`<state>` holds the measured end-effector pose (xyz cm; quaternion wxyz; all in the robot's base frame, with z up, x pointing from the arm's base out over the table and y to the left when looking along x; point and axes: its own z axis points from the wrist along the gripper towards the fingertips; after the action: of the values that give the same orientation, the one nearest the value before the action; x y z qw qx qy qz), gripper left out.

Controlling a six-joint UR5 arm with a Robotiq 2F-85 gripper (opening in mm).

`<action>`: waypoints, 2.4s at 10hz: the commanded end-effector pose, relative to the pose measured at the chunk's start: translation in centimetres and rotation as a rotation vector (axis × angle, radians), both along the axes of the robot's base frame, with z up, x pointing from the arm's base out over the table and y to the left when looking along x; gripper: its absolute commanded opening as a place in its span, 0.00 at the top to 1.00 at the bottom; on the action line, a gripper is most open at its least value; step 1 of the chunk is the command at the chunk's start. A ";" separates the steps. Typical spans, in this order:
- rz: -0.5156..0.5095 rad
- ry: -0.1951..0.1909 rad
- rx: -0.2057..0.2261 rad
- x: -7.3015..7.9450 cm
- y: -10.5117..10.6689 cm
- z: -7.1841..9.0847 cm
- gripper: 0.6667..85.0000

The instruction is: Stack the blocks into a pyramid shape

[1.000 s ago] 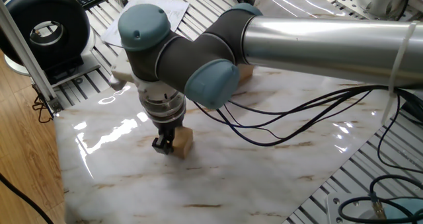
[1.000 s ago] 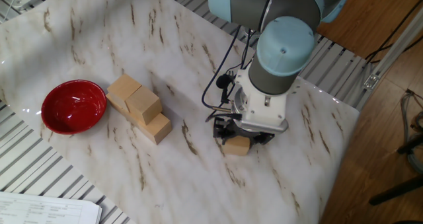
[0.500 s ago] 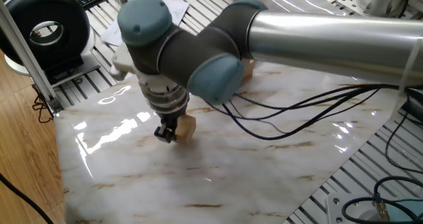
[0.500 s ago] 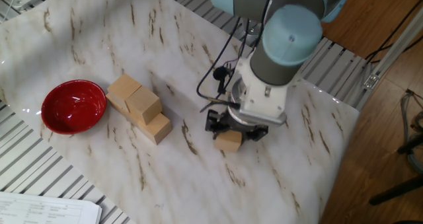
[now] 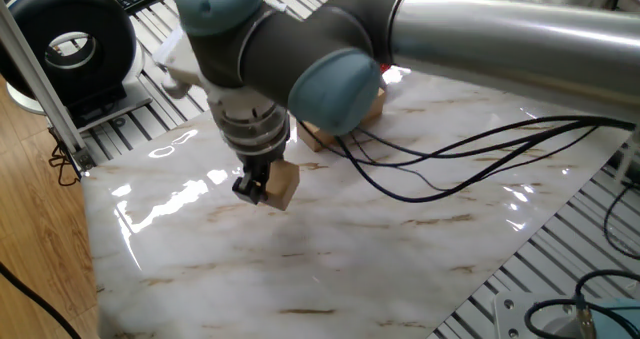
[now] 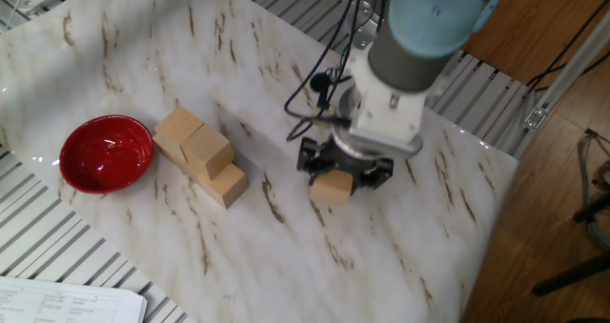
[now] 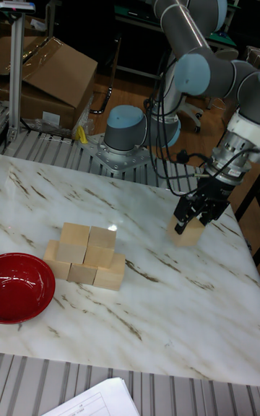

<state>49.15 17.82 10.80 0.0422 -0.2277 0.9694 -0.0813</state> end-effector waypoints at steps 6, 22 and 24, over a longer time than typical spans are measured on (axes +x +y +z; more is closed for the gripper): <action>-0.018 -0.098 0.000 1.1 -0.6 3.6 1.00; -0.155 -0.117 0.135 -2.1 1.0 9.8 1.00; -0.090 -0.139 0.033 -1.2 -2.2 9.8 1.00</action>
<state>48.13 17.86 19.71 0.1127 -0.1547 0.9801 -0.0531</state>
